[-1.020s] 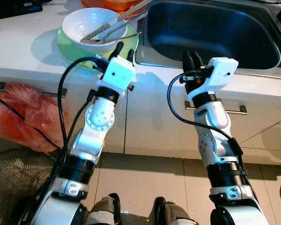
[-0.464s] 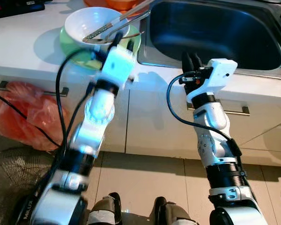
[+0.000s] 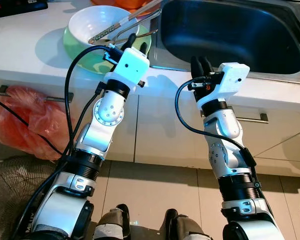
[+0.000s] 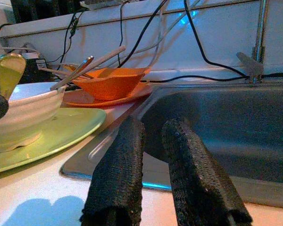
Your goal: Kitchen organization
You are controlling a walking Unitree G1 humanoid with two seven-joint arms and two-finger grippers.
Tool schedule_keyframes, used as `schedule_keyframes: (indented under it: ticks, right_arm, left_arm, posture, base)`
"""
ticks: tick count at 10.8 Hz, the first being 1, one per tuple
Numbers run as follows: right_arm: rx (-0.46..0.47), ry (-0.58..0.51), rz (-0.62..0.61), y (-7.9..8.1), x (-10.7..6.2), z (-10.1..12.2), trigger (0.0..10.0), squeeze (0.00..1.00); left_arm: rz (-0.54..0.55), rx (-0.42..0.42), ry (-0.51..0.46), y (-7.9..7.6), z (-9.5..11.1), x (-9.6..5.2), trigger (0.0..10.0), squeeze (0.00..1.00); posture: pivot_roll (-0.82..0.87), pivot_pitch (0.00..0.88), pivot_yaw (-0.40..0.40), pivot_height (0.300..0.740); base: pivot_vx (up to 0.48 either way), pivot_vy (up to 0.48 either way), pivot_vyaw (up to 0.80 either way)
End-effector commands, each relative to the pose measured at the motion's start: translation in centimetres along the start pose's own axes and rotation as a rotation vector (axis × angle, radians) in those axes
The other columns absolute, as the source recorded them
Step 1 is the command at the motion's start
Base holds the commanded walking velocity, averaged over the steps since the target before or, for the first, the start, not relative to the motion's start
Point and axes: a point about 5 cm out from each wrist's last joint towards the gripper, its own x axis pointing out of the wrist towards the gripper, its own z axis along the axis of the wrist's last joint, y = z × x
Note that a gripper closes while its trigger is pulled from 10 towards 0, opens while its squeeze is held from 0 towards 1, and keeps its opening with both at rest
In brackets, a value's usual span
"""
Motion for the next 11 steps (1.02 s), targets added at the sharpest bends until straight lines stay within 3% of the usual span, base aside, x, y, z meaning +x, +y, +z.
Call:
schedule_keyframes:
  ticks: [1, 7, 11]
  right_arm:
    - [-0.004, -0.007, -0.008, -0.4, -0.2, -0.1, 10.0, 0.0]
    - [0.002, -0.013, 0.003, 0.0, 0.1, -0.1, 10.0, 0.0]
    - [0.002, -0.017, -0.007, -0.1, 0.0, -0.1, 10.0, 0.0]
  left_arm:
    - [-0.021, 0.012, -0.031, -0.1, 0.7, 0.4, 10.0, 0.0]
    - [-0.144, 0.188, -0.033, -1.2, 1.1, 2.4, 10.0, 0.0]
    - [-0.142, 0.26, -0.023, -1.2, 1.0, 2.9, 10.0, 0.0]
  posture:
    - [0.15, 0.203, -0.023, 0.74]
    - [0.14, 0.189, -0.016, 0.74]
    - [0.14, 0.201, -0.013, 0.74]
  base:
    - [0.0, 0.0, 0.0]
    - [0.0, 0.0, 0.0]
    - [0.0, 0.0, 0.0]
